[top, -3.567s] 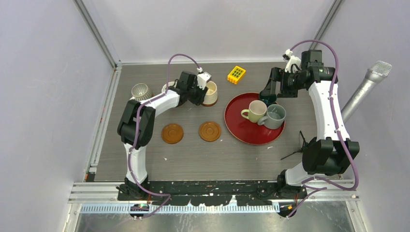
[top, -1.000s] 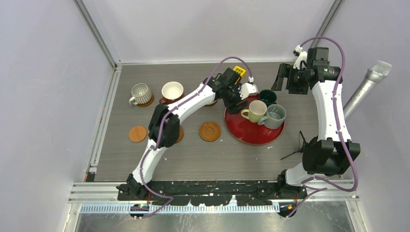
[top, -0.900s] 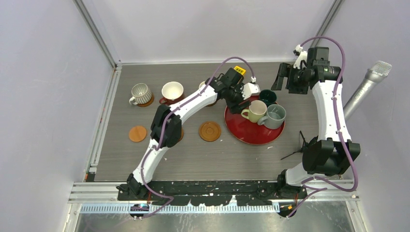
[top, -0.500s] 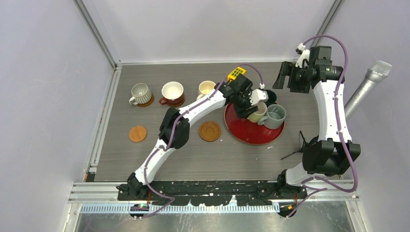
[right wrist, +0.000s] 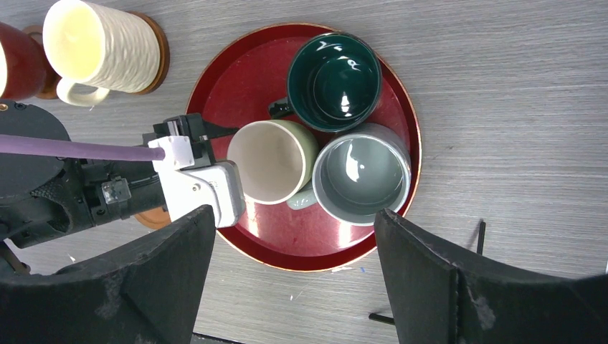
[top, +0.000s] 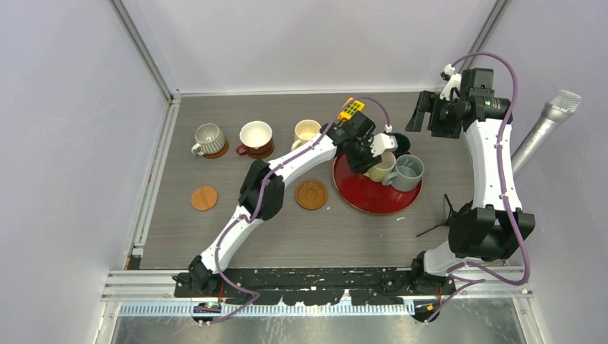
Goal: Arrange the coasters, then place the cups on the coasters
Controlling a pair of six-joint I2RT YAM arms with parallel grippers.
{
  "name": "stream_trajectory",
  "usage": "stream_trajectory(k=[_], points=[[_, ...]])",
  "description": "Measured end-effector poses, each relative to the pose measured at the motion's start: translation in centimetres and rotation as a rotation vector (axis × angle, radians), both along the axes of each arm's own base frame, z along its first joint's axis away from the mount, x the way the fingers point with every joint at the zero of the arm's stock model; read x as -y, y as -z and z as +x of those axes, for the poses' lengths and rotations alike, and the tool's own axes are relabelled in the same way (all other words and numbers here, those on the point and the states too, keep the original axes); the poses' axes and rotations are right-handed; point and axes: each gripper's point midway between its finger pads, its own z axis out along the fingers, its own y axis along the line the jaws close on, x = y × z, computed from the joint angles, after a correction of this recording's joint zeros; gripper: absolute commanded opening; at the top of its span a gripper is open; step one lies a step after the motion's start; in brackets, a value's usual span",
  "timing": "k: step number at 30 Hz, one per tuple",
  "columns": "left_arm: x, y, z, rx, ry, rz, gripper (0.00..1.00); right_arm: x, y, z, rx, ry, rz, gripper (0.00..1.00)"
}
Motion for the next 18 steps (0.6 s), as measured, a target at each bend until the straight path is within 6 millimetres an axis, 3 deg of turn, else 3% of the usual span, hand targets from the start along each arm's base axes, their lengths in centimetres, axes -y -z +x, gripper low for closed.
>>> stream_trajectory(k=[10,16,18], points=[[0.08,0.33,-0.16,-0.019,-0.025,0.001,0.25,-0.13,-0.04,-0.01,0.001,-0.005,0.006,0.86],[0.16,0.35,-0.29,-0.033,-0.038,-0.003,0.00,-0.08,-0.06,-0.02,0.001,-0.004,0.011,0.86],[0.13,0.36,-0.09,-0.025,-0.046,-0.002,0.00,-0.13,-0.07,-0.02,0.002,-0.006,0.013,0.86]])
